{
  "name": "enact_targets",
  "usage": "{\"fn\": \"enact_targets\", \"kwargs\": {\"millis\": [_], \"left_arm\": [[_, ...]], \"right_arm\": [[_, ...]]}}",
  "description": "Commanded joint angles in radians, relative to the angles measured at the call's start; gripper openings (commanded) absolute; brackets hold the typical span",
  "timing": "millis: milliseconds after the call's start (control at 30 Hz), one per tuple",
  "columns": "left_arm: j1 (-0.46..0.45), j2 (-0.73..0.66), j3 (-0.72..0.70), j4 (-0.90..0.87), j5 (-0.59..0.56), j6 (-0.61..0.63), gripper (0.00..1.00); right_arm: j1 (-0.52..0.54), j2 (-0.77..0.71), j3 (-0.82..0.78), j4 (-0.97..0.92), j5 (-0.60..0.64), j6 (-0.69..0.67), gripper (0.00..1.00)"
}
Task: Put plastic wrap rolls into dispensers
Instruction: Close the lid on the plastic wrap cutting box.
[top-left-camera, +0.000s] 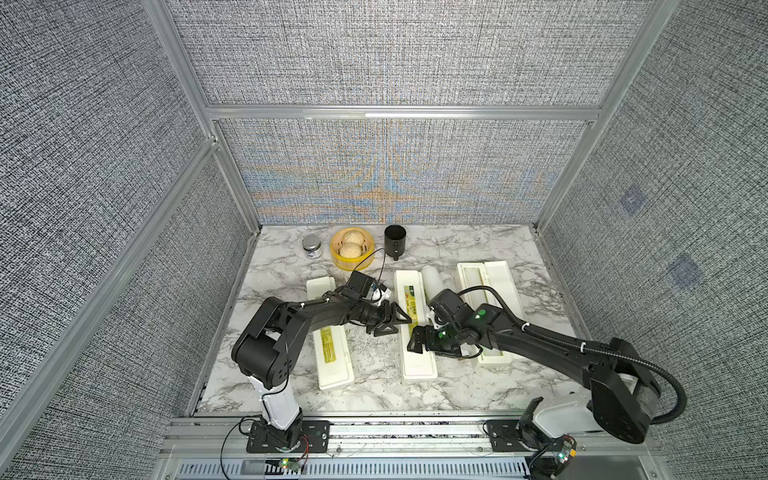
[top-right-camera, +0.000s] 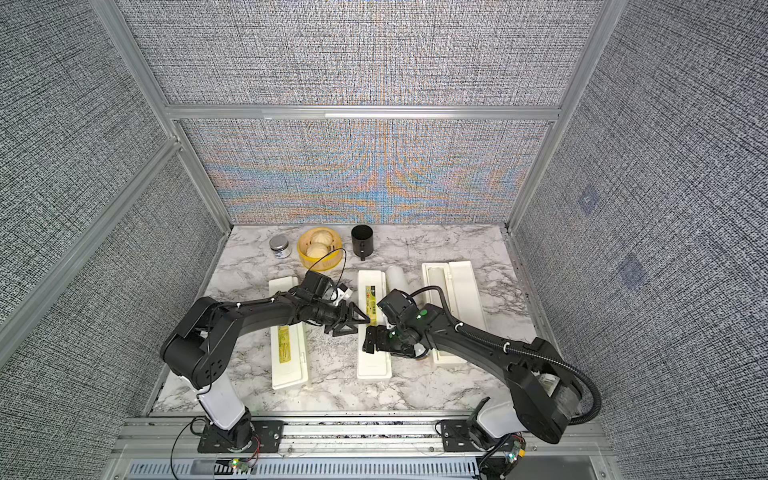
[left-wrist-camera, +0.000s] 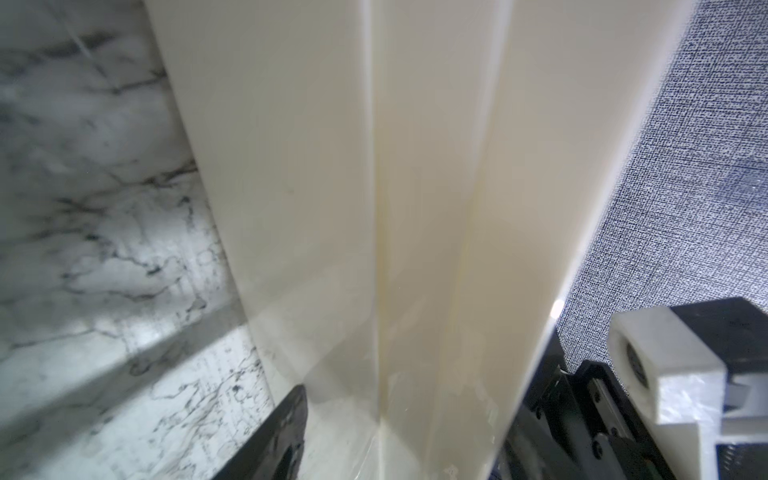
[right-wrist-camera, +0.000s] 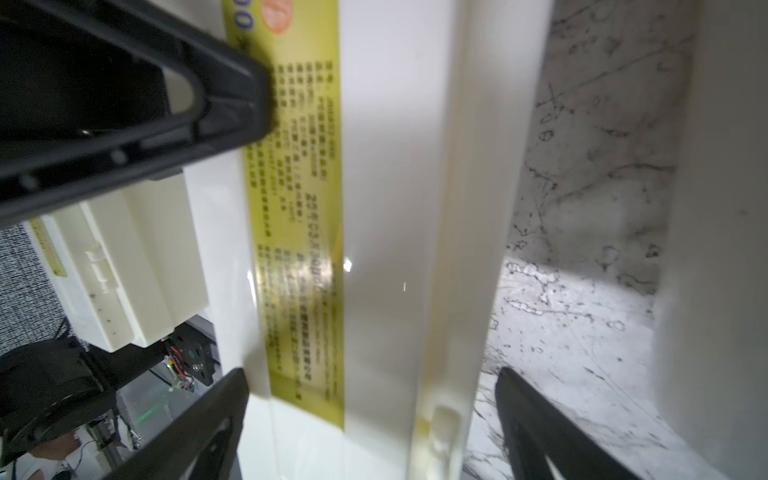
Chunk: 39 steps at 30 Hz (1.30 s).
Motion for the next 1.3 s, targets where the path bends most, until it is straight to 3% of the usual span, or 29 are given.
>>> {"fn": "enact_targets", "kwargs": {"millis": [0,533,700,1267], "left_arm": [[0.000,-0.001,-0.004,-0.192,-0.145,0.005,0.70],[-0.018,-0.139,-0.102,-0.108,0.073,-0.119,0.78],[-0.032,-0.123,-0.114,0.032,0.116,-0.203,0.78],[-0.061,-0.049,-0.110,0.177,0.132,-0.277,0.79]], "right_arm": [[0.001,0.022,-0.021,0.068,-0.039,0.011,0.91],[-0.014,0.055,-0.065,0.155,-0.091,0.035,0.88],[-0.012,0.052,-0.066,0.176,-0.113,0.045,0.89],[-0.009,0.066,-0.090,0.321,-0.212,0.094,0.90]]}}
